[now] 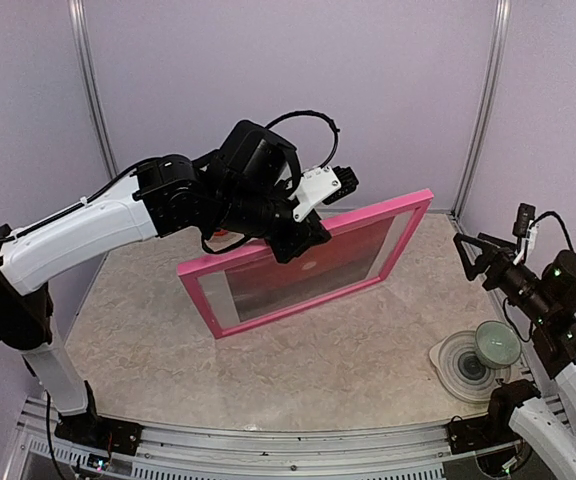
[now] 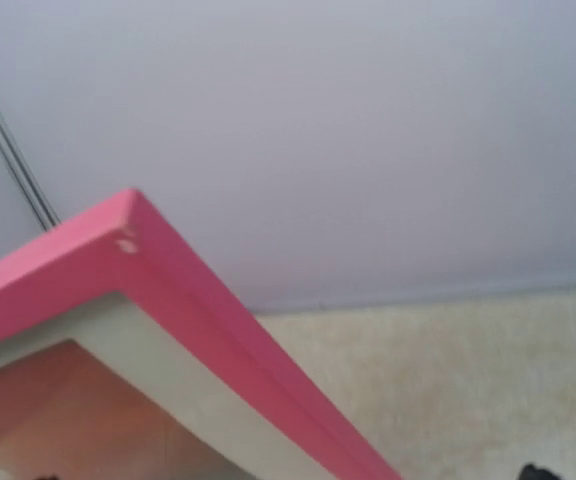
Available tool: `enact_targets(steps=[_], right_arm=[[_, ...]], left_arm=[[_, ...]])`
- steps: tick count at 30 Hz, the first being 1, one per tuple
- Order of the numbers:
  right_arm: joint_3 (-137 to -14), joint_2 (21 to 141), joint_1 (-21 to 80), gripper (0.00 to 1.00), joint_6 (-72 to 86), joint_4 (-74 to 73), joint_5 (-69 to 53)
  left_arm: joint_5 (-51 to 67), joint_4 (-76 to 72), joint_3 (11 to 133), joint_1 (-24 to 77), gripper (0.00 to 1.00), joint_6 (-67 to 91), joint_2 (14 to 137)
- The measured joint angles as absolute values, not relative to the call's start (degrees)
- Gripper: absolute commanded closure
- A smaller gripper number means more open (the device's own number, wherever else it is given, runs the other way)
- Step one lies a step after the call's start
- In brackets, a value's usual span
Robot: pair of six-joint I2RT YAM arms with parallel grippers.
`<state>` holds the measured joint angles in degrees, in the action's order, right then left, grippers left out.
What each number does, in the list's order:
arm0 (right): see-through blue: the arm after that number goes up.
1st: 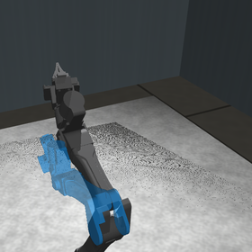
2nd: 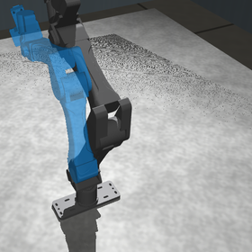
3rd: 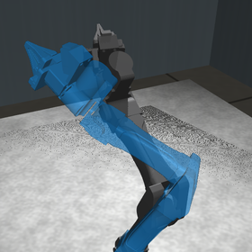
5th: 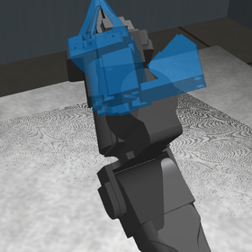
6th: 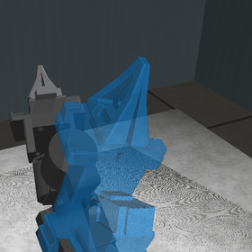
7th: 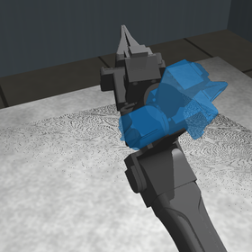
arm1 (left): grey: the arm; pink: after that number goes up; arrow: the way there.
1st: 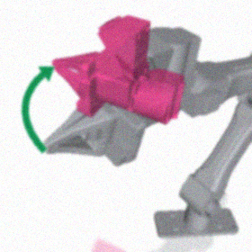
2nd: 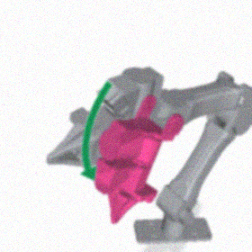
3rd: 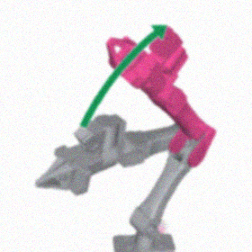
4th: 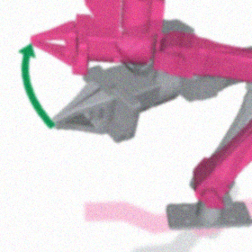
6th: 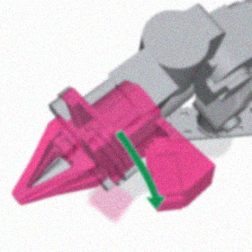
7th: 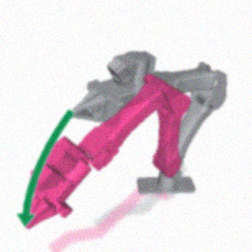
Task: Put the photo into the frame
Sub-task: Turn over the photo frame.
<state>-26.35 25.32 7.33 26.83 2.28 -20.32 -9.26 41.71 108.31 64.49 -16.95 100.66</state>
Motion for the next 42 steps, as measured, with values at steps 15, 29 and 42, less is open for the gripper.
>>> enact_targets(steps=[15,29,42], right_arm=[[-18.8,35.4,7.3,0.01,27.8,18.6,-26.3],[-28.5,77.3,7.3,0.05,24.9,45.1,-43.6],[-46.4,106.2,7.3,0.23,28.9,61.3,-66.8]], left_arm=[[12.2,46.0,112.9,52.3,1.00,-8.2,100.8],[29.9,49.1,119.5,41.9,1.00,-5.2,107.3],[41.2,50.0,121.0,35.6,1.00,-0.1,114.8]])
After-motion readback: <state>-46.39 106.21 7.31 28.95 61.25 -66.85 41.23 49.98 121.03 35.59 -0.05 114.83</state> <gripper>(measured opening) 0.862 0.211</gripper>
